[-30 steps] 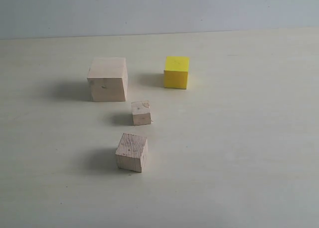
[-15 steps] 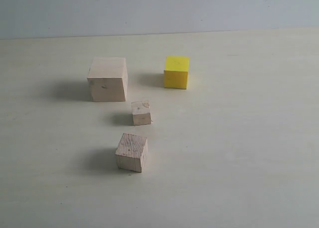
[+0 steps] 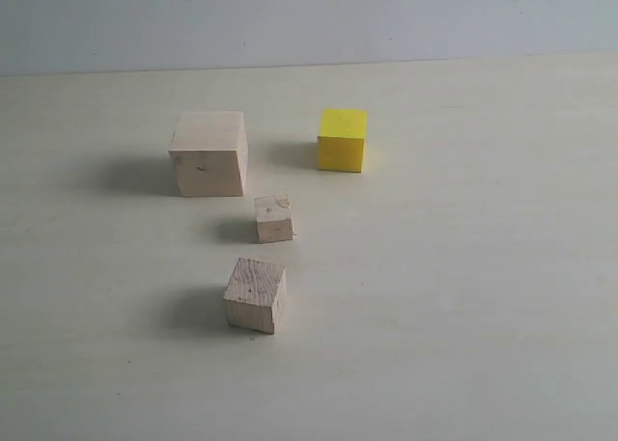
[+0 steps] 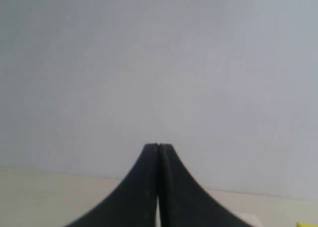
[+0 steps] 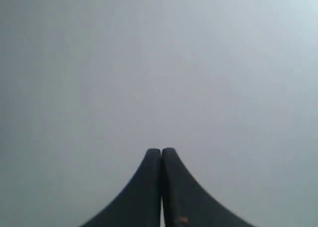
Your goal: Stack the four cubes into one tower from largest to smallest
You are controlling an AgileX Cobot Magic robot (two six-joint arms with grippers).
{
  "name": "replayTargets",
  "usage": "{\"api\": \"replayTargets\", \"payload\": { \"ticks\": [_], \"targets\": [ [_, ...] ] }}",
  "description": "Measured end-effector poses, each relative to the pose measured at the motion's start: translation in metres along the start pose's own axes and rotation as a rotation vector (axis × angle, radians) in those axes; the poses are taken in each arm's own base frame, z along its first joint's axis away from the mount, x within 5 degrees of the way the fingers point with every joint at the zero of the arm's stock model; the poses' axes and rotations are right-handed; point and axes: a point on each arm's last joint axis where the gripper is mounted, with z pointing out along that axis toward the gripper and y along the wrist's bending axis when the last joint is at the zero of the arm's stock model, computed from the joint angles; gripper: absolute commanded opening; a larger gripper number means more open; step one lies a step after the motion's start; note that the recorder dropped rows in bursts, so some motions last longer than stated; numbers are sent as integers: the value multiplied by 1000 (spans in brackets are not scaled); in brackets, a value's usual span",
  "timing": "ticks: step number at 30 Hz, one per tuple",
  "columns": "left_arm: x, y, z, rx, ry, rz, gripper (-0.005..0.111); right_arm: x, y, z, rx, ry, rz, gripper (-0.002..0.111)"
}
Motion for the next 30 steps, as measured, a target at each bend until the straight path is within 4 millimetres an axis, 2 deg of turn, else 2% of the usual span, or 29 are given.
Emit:
{"api": "replayTargets", "payload": {
  "ticks": [6,10,14,17,22,26,30],
  "targets": [
    [-38,-5,20,-4,36,-32,0,-40,8,23,-7,-6,11,0],
    [-65,-10,49,-18,150,-32,0,-56,13,50,-12,76,46,0],
    [-74,-13,88,-20,342,1,0,-62,23,77,-69,187,134,0],
    [-72,-26,113,47,477,3,0,-50,33,96,-131,350,152,0],
    [-48,-68,139,265,707,93,0,-4,54,115,-209,718,145,0],
    [-26,-98,142,409,848,175,0,39,66,111,-223,1044,141,0],
    [-15,-109,140,459,907,196,0,69,72,101,-181,1315,195,0]
  ]
}}
